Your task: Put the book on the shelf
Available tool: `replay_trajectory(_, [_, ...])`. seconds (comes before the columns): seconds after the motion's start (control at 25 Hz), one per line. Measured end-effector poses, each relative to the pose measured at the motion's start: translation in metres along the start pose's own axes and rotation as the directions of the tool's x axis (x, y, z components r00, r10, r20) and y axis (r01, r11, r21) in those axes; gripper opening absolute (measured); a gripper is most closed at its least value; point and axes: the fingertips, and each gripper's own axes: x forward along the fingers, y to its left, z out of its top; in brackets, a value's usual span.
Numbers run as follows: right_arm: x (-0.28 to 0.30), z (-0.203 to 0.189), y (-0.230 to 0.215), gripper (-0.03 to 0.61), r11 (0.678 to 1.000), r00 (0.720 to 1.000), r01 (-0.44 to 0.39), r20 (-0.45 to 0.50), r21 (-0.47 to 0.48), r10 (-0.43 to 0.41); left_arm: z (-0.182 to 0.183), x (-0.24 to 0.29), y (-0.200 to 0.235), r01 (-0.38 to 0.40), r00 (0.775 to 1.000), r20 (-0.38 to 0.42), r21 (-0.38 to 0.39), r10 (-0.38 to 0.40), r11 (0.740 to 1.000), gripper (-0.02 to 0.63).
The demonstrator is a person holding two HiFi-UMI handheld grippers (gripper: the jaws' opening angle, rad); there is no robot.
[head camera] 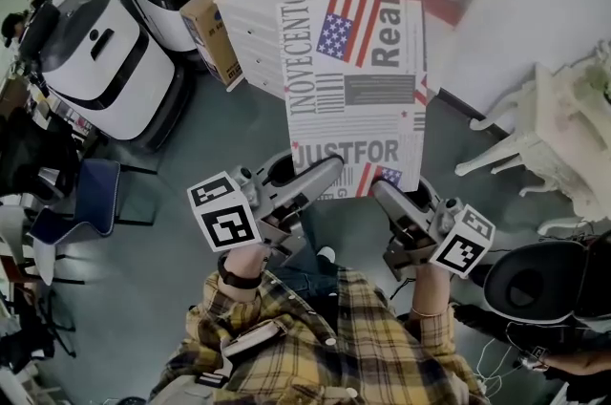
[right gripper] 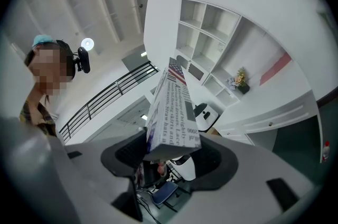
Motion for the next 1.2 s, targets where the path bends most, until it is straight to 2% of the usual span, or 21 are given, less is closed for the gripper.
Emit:
replay_trajectory(0.48, [0.0005,0.0002,-0.0004,0.259,1.0,1.0,-0.006,0.018,-0.029,0.006,0.0004,0.0004,0.0,0.027,1.0,0.012,0.027,-0.027,0.999,0.193])
replay_trajectory(0.72, [-0.0013,0.0001,-0.001,0.259,0.999,0.999,0.035,-0.011,-0.028,-0.035,-0.002,0.0013,0.0025,0.047,0.999,0.02,-0.007,-0.046,0.999,0.193])
replay_trajectory(0.92, [-0.0013,0.0016,-0.0012,0.259,0.999,1.0,0.022,-0.014,-0.027,-0.022,-0.0017,0.0019,0.0012,0.035,0.999,0.019,0.001,-0.035,0.999,0.193])
replay_trajectory(1.2, [0.0007,0.0015,-0.0009,0.259,0.998,1.0,0.025,0.001,-0.059,-0.025,-0.0005,0.0016,0.003,0.064,0.998,0.014,0.017,-0.064,0.998,0.192])
